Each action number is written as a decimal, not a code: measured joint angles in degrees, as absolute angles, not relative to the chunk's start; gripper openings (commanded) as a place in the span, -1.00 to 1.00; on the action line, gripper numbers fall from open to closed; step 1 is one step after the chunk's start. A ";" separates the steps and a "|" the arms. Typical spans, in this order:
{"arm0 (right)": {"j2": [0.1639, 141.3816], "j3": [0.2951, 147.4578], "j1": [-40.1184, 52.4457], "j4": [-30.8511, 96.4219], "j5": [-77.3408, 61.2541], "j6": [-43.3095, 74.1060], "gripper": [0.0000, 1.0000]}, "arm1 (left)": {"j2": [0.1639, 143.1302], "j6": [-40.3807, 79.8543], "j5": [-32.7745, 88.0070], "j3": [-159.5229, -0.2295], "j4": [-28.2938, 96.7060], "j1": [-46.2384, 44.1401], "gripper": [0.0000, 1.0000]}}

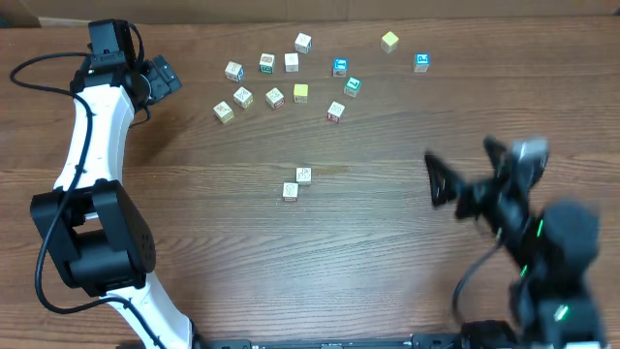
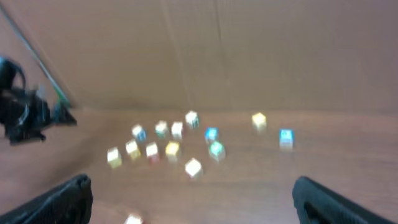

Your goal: Form a circle

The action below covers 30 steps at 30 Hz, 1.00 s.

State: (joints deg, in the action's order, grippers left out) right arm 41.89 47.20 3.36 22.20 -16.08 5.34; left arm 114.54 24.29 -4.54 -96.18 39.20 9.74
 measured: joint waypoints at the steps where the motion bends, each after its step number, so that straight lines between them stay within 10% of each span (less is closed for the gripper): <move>1: 46.61 53.43 3.36 26.04 -16.05 5.54 1.00 | 114.54 24.29 -4.51 -96.18 39.24 9.74 1.00; 13: 93.62 120.14 3.68 59.86 -15.64 5.80 1.00 | 114.54 24.29 -4.51 -96.18 39.22 9.74 0.99; 30: 121.14 126.02 14.79 59.57 -13.15 5.56 1.00 | 114.54 24.29 -4.51 -96.18 39.24 9.74 0.99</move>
